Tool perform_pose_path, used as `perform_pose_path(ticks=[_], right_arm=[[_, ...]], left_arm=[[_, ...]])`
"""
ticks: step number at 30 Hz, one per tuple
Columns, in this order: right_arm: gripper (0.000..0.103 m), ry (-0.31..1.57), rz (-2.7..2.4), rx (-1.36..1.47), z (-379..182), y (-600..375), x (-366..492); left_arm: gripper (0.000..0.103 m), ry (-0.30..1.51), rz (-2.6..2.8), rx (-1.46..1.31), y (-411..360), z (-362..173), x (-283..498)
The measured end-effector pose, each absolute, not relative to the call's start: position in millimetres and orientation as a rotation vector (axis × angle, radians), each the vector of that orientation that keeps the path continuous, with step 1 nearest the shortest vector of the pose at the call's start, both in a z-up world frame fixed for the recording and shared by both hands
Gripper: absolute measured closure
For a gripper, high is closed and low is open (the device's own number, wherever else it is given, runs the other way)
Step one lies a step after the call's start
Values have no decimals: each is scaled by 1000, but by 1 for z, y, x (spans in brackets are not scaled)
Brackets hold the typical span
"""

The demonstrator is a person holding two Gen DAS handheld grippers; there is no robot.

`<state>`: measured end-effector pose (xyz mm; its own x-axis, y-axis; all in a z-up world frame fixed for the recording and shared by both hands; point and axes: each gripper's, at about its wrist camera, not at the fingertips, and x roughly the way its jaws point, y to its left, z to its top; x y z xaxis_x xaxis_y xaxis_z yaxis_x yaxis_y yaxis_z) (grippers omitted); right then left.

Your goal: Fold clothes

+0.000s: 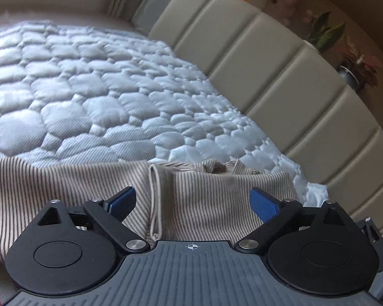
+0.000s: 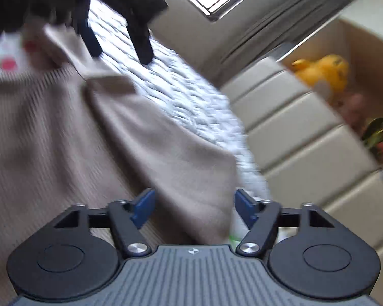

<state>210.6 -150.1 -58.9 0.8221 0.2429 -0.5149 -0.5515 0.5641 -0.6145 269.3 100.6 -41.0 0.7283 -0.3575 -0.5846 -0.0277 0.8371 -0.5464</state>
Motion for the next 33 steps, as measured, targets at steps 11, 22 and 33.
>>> perform_pose_path(ticks=[11,22,33], right_arm=[[45,503,521,-624,-44,-138,194],[29,558,356,-252,-16,-224,183],[25,670,413,41,-14,-234,198]], left_arm=[[54,762,-131,-284,61,-72,294],[94,635,-130,-246,67,18,212],[94,902,-33,-388,118,-30,177]])
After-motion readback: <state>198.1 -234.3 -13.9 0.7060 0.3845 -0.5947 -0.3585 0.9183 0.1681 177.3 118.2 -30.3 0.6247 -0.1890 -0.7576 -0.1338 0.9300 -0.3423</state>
